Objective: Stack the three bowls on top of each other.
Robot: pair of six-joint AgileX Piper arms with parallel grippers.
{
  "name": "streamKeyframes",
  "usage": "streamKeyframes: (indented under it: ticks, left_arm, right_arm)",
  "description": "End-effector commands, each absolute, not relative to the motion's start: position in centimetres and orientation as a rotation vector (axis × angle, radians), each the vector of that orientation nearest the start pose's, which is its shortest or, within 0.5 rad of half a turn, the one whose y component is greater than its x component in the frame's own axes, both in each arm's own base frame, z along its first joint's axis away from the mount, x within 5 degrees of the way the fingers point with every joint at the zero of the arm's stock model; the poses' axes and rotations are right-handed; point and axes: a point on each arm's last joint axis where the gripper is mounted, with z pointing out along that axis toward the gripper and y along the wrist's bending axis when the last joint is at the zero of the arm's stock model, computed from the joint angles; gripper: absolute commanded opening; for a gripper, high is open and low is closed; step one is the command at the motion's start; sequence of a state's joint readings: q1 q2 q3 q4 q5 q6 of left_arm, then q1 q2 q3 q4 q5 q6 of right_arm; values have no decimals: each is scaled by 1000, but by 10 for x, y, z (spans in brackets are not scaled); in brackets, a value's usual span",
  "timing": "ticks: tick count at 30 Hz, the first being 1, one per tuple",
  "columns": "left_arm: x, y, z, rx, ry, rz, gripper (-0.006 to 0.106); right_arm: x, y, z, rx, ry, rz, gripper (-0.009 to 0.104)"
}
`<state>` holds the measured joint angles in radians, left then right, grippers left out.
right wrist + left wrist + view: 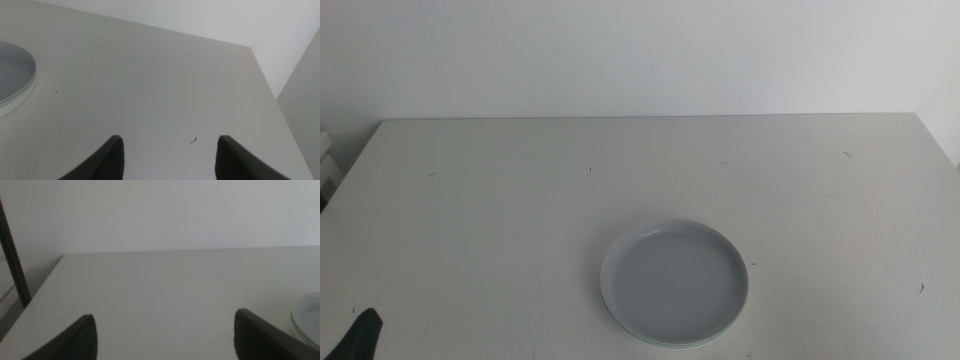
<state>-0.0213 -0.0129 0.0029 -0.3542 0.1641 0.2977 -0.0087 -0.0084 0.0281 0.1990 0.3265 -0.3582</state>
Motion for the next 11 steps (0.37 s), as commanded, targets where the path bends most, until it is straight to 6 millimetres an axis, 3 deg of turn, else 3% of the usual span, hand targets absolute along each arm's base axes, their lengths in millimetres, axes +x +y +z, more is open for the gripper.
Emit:
streamKeyframes:
  ticks: [1,5,11]
  left_arm:
    - [54,-4,209,-21,1528,-101,105]
    - [55,-4,197,-15,1580,-103,105]
    - [55,-4,198,-19,1564,-99,105]
  right_arm:
    - [54,4,185,-175,1708,-100,47]
    - [54,4,185,-176,1709,-100,47]
    - [54,4,185,-176,1709,-100,47]
